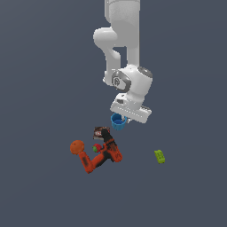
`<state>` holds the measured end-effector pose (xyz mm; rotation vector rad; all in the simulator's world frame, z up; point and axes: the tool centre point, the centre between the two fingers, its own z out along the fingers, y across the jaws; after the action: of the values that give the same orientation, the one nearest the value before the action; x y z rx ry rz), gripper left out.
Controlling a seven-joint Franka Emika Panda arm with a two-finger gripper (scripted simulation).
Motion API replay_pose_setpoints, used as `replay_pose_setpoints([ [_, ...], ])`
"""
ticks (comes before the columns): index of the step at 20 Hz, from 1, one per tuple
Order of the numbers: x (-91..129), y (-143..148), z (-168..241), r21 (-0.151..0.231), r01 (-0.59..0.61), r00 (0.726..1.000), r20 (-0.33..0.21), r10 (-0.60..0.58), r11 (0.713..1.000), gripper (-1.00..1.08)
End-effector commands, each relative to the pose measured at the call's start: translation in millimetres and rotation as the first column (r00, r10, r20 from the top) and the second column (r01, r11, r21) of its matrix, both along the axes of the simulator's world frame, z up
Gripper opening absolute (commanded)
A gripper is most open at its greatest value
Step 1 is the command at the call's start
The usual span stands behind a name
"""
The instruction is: Pick up a designated object from a clutter of objects.
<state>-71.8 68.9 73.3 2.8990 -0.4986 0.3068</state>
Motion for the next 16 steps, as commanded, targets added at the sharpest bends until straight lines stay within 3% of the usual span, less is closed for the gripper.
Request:
replay_pose_setpoints([
  [1, 0, 0, 0, 0.0, 0.0, 1.0, 0.0, 0.0, 1.0, -1.0],
  [16, 2, -1, 14, 0.0, -0.001, 1.0, 0.001, 0.001, 1.0, -1.0],
])
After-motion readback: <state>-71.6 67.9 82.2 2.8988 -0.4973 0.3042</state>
